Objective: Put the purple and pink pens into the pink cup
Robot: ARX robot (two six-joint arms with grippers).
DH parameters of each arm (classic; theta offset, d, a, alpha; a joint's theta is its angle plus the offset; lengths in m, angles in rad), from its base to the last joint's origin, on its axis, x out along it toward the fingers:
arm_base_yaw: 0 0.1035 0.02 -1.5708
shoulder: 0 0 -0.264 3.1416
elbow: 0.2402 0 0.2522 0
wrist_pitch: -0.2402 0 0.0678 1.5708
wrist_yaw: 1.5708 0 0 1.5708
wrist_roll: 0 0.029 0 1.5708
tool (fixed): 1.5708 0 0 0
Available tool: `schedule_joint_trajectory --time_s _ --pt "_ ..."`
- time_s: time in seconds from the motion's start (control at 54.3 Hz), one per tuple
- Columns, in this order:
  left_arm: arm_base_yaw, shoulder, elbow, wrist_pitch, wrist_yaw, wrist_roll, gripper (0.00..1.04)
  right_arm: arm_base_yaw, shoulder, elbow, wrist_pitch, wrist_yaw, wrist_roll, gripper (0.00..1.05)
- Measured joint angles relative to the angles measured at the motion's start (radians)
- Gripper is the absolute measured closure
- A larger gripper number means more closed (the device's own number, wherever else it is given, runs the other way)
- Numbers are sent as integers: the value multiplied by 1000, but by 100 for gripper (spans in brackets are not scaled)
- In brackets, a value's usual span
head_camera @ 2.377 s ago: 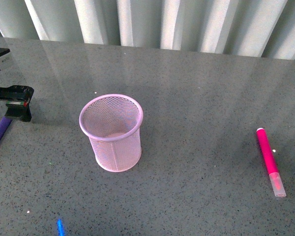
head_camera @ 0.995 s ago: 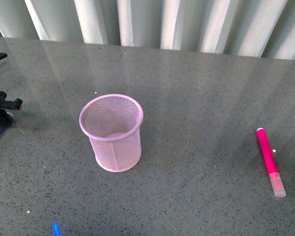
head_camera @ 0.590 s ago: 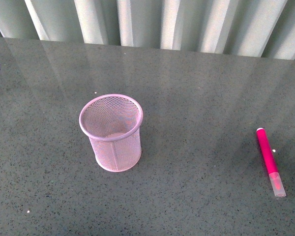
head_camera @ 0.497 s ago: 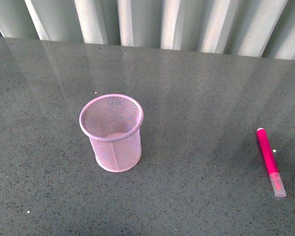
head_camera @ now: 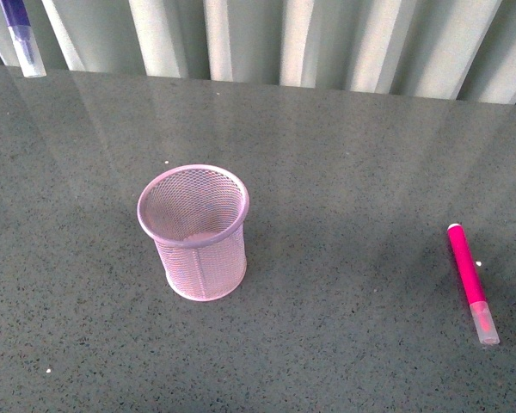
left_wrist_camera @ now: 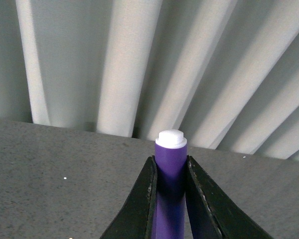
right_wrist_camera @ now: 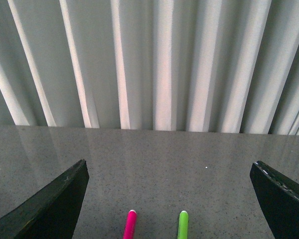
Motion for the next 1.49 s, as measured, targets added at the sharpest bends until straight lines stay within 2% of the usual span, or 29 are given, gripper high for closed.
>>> schedule_joint_trajectory --time_s 0.111,0.276,0.608,1.492 --pt "-25 -75 -126 129 54 -115 92 0 0 0 0 0 0 7" --pt "-113 -33 -232 408 34 -207 92 0 0 0 0 0 0 7" --pt "-180 115 -329 608 24 -251 92 0 0 0 0 0 0 7" --pt "-185 165 -332 617 -1 -256 92 0 0 0 0 0 0 7"
